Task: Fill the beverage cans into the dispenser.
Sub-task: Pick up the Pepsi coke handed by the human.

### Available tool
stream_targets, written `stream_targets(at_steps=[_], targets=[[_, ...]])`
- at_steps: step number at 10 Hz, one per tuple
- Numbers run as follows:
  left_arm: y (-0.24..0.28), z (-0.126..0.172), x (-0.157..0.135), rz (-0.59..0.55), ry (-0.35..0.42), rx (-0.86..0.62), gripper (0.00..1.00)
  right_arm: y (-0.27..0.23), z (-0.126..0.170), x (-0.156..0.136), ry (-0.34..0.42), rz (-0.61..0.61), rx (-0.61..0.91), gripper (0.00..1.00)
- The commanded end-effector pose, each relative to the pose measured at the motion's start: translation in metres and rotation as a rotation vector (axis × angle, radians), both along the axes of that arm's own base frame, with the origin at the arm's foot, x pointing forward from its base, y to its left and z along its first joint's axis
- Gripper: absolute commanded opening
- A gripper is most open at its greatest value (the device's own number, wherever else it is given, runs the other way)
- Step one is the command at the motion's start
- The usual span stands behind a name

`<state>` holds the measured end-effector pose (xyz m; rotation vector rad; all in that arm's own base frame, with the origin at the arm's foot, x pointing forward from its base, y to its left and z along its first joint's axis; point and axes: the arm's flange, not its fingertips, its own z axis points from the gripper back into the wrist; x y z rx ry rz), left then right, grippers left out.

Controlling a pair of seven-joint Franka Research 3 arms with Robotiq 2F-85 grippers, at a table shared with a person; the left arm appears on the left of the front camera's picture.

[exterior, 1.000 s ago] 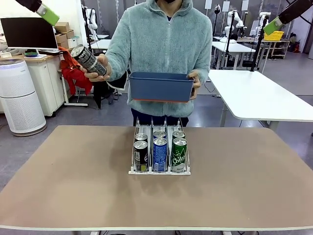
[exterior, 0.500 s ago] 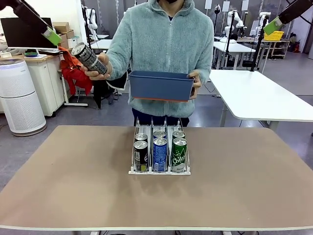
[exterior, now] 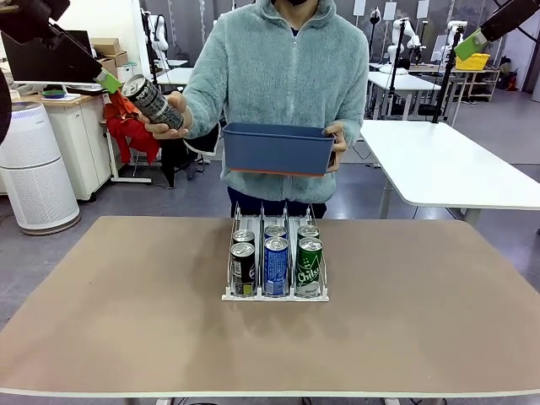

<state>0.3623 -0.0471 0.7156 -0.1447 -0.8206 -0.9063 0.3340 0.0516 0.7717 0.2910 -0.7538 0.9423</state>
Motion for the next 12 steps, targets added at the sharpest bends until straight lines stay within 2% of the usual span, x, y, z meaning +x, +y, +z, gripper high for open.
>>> stream_targets(at_steps=[1, 2, 6, 7, 12], targets=[[-0.006, 0.001, -0.002, -0.004, -0.003, -0.047, 1.0, 0.0, -0.001, 0.001, -0.007, -0.005, 0.002, 1.0], [0.0, 0.0, 0.0, 0.0, 0.0, 0.0, 1.0, 0.0, -0.001, 0.001, -0.007, -0.005, 0.002, 1.0], [-0.001, 0.001, 0.0, 0.002, -0.006, -0.003, 1.0, 0.0, -0.001, 0.001, -0.007, -0.005, 0.002, 1.0], [-0.002, -0.002, 0.011, -0.008, 0.021, 0.003, 1.0, 0.0, -0.001, 0.001, -0.007, -0.005, 0.002, 1.0], [-0.008, -0.017, 0.04, -0.019, -0.044, 0.015, 1.0, 0.0, -0.001, 0.001, -0.007, -0.005, 0.002, 1.0]])
